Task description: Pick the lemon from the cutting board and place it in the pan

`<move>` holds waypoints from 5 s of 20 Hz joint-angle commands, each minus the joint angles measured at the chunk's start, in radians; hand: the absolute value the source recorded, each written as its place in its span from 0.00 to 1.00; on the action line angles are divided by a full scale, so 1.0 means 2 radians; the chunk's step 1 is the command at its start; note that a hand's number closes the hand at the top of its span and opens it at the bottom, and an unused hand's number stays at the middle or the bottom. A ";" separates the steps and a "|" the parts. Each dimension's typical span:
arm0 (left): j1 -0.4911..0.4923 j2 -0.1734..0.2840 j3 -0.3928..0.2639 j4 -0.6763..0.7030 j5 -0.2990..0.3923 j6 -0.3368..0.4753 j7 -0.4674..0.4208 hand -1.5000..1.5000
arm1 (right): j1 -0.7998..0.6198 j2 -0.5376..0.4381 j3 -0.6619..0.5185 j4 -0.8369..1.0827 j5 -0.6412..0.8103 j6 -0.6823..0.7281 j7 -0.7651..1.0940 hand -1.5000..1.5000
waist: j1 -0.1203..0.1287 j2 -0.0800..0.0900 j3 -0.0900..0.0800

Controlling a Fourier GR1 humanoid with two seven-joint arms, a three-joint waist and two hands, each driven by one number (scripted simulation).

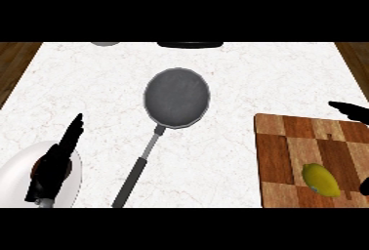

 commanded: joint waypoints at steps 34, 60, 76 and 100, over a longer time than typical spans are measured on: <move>0.030 -0.078 0.056 -0.026 -0.085 -0.059 0.012 0.50 | 0.027 0.162 0.079 -0.014 0.228 0.108 0.144 0.00 | -0.003 0.000 0.000; 0.020 -0.122 0.101 -0.030 -0.118 -0.118 0.018 0.50 | 0.040 0.249 0.016 0.086 0.342 0.095 0.011 1.00 | -0.002 0.000 0.000; 0.022 -0.119 0.119 -0.021 -0.123 -0.123 0.010 0.50 | 0.056 0.364 0.060 -0.048 0.569 -0.194 0.201 1.00 | -0.004 -0.002 0.000; -0.024 -0.118 0.128 -0.016 -0.122 -0.147 0.036 0.50 | -0.325 0.451 0.032 0.263 0.584 -0.410 0.078 1.00 | 0.014 0.006 0.001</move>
